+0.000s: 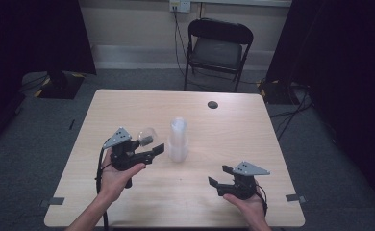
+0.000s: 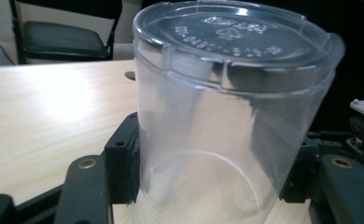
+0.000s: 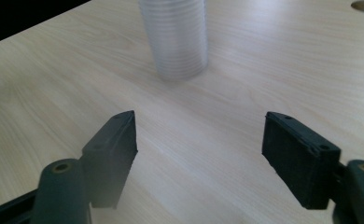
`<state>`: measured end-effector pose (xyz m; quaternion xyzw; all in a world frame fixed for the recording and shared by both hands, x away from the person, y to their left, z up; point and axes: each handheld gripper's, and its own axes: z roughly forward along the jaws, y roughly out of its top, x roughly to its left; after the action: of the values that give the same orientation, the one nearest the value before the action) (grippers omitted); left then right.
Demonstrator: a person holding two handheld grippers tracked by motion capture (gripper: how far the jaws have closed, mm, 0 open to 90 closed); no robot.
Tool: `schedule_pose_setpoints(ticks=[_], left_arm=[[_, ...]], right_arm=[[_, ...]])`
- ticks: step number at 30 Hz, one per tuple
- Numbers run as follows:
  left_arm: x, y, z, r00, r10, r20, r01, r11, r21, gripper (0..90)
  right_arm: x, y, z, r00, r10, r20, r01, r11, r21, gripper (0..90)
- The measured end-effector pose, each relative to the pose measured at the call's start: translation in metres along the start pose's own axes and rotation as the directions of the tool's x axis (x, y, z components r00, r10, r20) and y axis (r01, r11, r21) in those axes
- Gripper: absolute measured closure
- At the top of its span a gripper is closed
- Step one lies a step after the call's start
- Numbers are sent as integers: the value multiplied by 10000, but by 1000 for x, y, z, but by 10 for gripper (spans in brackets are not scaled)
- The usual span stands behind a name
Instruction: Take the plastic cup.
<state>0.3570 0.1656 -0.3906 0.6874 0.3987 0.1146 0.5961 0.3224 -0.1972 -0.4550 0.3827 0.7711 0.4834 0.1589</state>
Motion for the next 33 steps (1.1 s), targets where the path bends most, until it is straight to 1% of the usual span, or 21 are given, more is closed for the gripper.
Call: schedule_pose_setpoints(ticks=[1, 3, 4, 6, 8, 11, 12, 14, 16, 18, 20, 21, 22, 24, 26, 28, 29, 30, 31, 32, 33], left_arm=[[0, -3, 2, 9998, -194, 36, 194, 9998, 19, 401], [0, -6, 6, 9981, -506, 357, 496, 9984, 286, 403], [-1, -7, 7, 9978, -523, 396, 509, 9981, 351, 402], [-3, -9, 9, 9962, -612, 618, 584, 9973, 447, 402], [-5, -12, 10, 9928, -881, 808, 841, 9951, 521, 400], [-8, -17, 12, 9877, -1078, 1136, 997, 9922, 748, 391], [-9, -18, 13, 9865, -1070, 1239, 972, 9918, 832, 391], [-11, -19, 14, 9845, -1151, 1326, 1035, 9904, 915, 389], [-13, -20, 15, 9792, -1303, 1554, 1156, 9882, 1001, 388], [-15, -21, 16, 9754, -1437, 1672, 1274, 9863, 1044, 388], [-16, -20, 16, 9669, -1745, 1861, 1561, 9817, 1091, 388], [-18, -20, 16, 9640, -1820, 1937, 1628, 9804, 1109, 388], [-19, -19, 16, 9634, -1797, 1990, 1601, 9808, 1110, 387], [-21, -19, 16, 9622, -1818, 2029, 1613, 9804, 1133, 388], [-22, -18, 16, 9581, -1937, 2109, 1723, 9782, 1160, 388], [-22, -18, 16, 9562, -1977, 2159, 1757, 9775, 1171, 387], [-23, -18, 16, 9573, -1989, 2100, 1770, 9771, 1184, 385], [-22, -17, 16, 9560, -2078, 2073, 1850, 9749, 1239, 381], [-21, -18, 16, 9502, -2261, 2143, 2020, 9709, 1285, 381], [-21, -18, 16, 9464, -2374, 2190, 2129, 9684, 1296, 381], [-21, -18, 16, 9459, -2384, 2201, 2127, 9679, 1342, 381]], right_arm=[[2, 0, 0, 9999, -76, -92, 76, 10000, -31, 242], [6, 0, 1, 9996, -230, -162, 229, 9997, -106, 236], [8, 0, 2, 9993, -304, -218, 301, 9994, -149, 236], [13, 0, 2, 9984, -456, -329, 450, 9988, -201, 251], [17, 0, 3, 9971, -672, -353, 661, 9973, -320, 266], [23, 1, 5, 9962, -775, -402, 758, 9962, -435, 299], [24, 1, 6, 9957, -821, -433, 801, 9958, -443, 314], [28, 1, 7, 9941, -977, -482, 955, 9944, -448, 327], [31, 1, 9, 9921, -1091, -612, 1067, 9934, -416, 356], [33, 1, 10, 9909, -1152, -691, 1124, 9927, -435, 368], [35, 3, 11, 9908, -1093, -799, 1050, 9929, -563, 388], [36, 4, 11, 9902, -1112, -845, 1066, 9927, -572, 395], [37, 6, 12, 9883, -1263, -857, 1221, 9911, -531, 402], [39, 9, 14, 9857, -1399, -936, 1357, 9895, -497, 417], [42, 14, 16, 9821, -1609, -980, 1561, 9862, -551, 433], [47, 19, 18, 9761, -1905, -1050, 1846, 9808, -633, 439], [49, 21, 19, 9709, -2144, -1066, 2076, 9756, -712, 453], [52, 22, 21, 9672, -2286, -1111, 2203, 9720, -821, 458], [54, 24, 22, 9642, -2357, -1212, 2250, 9697, -955, 459], [56, 25, 24, 9625, -2433, -1200, 2310, 9670, -1075, 464], [58, 25, 26, 9616, -2471, -1193, 2340, 9655, -1142, 470]])
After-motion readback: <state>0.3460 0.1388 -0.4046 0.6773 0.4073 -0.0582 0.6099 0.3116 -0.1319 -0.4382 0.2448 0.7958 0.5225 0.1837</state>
